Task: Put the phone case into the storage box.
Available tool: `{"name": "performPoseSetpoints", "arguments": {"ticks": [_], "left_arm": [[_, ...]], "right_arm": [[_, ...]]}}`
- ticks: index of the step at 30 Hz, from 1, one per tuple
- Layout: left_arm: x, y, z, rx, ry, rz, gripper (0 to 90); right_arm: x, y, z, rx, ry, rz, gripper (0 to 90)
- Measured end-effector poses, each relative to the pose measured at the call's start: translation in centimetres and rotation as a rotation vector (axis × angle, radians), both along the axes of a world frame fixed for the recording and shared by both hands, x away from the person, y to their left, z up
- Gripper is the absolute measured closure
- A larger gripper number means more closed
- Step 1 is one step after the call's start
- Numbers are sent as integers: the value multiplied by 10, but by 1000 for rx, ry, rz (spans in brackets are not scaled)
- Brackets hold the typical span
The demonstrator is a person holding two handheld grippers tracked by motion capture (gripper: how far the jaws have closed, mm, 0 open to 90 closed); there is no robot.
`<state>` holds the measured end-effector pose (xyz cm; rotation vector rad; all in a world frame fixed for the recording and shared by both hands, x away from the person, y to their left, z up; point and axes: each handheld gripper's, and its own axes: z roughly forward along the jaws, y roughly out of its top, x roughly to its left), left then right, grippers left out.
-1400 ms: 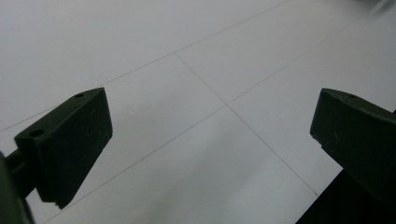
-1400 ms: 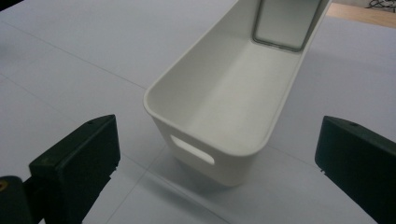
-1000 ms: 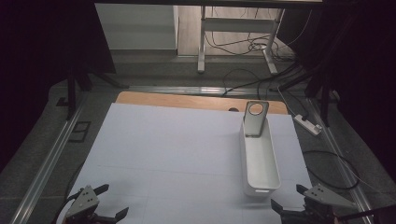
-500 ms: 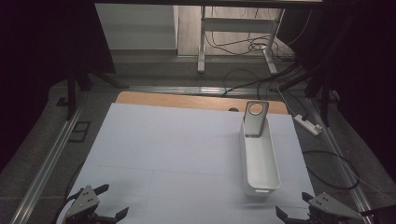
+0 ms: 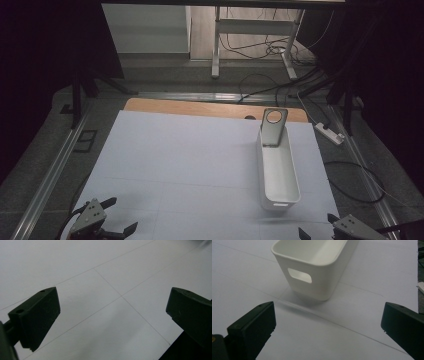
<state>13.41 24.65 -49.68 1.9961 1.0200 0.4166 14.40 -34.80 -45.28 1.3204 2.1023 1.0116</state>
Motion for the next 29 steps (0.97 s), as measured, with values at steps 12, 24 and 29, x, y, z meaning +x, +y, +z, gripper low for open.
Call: {"name": "performPoseSetpoints", "arguments": {"ticks": [12,24,29], "left_arm": [[0,0,0,0,0,-1,0],[0,-1,0,6,0,-2,1],[1,-1,0,5,4,-3,0]], "right_arm": [[-9,-3,-9,-19,13,-18,0],[-9,-3,-13,-47,46,-44,0],[-7,-3,-15,-59,69,-51,0]]}}
